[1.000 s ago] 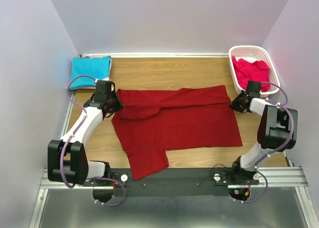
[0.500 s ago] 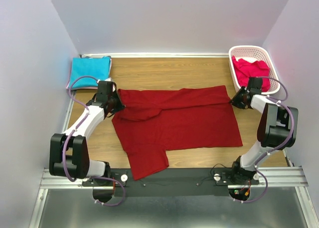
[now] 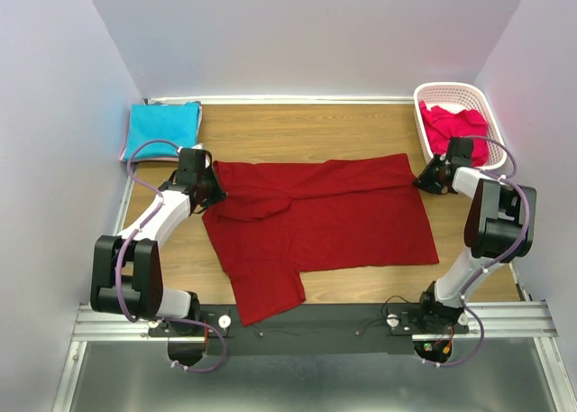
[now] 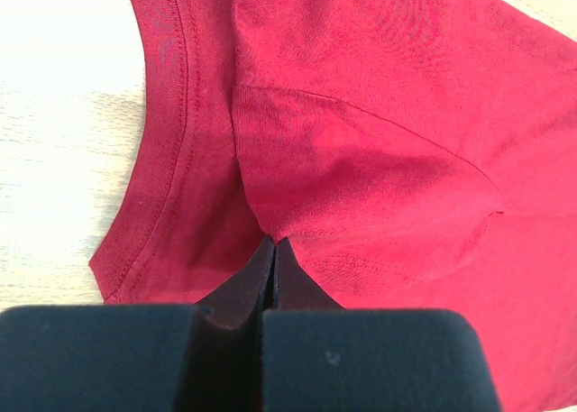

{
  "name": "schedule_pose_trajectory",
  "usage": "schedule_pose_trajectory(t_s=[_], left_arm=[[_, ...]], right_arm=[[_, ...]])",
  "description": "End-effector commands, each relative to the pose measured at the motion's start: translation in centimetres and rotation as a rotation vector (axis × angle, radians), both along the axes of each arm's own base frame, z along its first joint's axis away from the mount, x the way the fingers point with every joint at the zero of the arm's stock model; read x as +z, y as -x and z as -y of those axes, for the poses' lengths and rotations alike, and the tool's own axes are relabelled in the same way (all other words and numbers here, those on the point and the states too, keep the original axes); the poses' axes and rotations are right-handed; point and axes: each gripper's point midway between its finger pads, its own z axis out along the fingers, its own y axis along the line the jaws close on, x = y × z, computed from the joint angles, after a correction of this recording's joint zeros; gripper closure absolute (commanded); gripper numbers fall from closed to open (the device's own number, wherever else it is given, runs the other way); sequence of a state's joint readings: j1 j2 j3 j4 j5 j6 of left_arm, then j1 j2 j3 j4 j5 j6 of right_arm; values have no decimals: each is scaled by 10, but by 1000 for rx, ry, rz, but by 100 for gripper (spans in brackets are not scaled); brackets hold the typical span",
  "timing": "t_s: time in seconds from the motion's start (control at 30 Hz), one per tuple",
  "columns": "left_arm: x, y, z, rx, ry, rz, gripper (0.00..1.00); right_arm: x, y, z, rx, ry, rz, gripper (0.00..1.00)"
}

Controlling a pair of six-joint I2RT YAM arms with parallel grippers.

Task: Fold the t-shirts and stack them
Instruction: Fold the tshirt

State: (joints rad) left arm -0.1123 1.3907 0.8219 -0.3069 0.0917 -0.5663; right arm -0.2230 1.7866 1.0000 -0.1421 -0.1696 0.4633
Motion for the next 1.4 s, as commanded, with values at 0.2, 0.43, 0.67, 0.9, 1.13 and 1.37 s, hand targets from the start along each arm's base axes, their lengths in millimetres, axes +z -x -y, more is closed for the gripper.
schedule_pose_trajectory(t_s=[0.2,0.43,0.67,0.9,1.13,1.37], left_arm=[[-1,-9,-2,7,-6,13,100],[11,-14,-8,36,-26,33,100],[8,-11,-9,43,-33,23,100],[-14,1,-6,42,-6,-14,99],[27,-13,-8,73,5,107,40],[78,-58,-32,163,-83,250,36]], right_arm=[[25,-8,12,-2,62,62,99],[41,0,6,-32,23,81,99],[20,23,-2,-52,-20,-4,99],[-4,44,-7,-55,-37,-78,85],[47,12,-8,29,15,74,58],[89,-42,-45,199,1,203,57]])
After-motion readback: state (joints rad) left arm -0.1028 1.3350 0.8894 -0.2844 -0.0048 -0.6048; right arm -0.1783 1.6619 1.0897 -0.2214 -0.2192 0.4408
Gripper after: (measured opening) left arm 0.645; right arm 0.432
